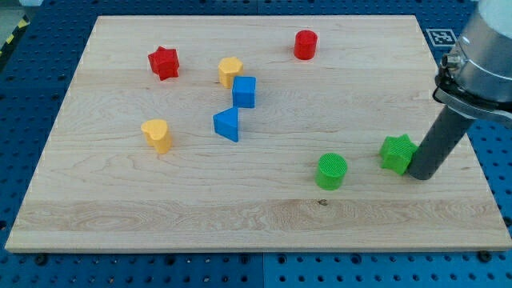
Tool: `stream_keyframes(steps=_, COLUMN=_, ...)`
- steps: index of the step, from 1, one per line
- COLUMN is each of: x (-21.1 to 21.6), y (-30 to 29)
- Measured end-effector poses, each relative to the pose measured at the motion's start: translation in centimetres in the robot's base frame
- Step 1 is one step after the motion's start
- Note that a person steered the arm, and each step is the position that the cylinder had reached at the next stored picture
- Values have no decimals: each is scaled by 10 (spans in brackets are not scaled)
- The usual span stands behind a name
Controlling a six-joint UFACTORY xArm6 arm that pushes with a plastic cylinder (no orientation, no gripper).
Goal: Place green circle to the bottom of green star
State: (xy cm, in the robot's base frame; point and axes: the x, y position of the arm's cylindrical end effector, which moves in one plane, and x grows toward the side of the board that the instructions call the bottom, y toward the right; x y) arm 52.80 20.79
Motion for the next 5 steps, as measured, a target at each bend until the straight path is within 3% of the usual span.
stream_keyframes(steps=2, x=52, y=-23)
stream_keyframes(steps=3, x=82, y=-62)
stream_keyframes(steps=5, x=85, y=-166)
